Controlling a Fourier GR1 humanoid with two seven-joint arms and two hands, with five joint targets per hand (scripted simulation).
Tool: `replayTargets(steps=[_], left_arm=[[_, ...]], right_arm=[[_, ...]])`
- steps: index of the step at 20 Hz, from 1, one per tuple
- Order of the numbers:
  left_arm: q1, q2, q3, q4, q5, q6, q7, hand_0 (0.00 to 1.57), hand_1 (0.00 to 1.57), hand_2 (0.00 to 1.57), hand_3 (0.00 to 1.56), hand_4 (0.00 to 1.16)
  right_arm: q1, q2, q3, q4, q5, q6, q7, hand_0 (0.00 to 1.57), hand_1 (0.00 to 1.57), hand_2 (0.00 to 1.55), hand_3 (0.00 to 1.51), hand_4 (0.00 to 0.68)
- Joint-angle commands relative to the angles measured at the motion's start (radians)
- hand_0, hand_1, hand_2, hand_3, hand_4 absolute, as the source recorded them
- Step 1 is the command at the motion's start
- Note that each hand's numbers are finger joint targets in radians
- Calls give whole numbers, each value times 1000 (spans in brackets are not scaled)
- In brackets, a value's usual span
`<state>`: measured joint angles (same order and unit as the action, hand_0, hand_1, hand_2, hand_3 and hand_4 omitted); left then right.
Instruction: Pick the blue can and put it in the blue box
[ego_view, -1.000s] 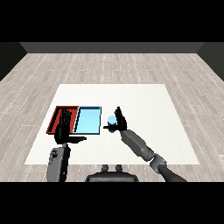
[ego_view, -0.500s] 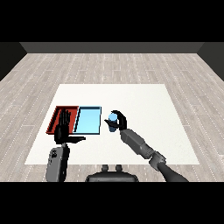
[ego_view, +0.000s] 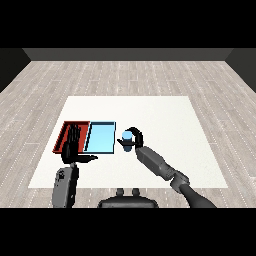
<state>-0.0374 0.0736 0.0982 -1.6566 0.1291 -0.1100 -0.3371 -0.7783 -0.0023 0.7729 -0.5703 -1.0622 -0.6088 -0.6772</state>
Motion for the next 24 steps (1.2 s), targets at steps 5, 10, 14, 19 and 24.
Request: replayTargets(steps=[5,10,14,19,24], left_arm=[[12,-13,-86,-22,-41,-24,50,0,0,0,0,0],[-42,-64,-153,68,-108,18,72,0,0,0,0,0],[-37,-70,-174,75,-111,7,96,0,0,0,0,0],[-25,-73,-196,97,-118,22,80,0,0,0,0,0],[-44,-73,-242,144,-70,21,78,0,0,0,0,0]], right_arm=[[-91,-80,6,-184,125,-153,162,1459,1459,1452,1399,626],[-119,-135,19,-289,203,-192,240,1440,1440,1449,1394,620],[-79,-166,7,-320,287,-153,220,1418,1418,1445,1407,622],[51,-336,27,-586,363,-187,333,1419,1419,1447,1404,616],[181,-459,20,-799,417,-199,384,1428,1428,1450,1401,616]])
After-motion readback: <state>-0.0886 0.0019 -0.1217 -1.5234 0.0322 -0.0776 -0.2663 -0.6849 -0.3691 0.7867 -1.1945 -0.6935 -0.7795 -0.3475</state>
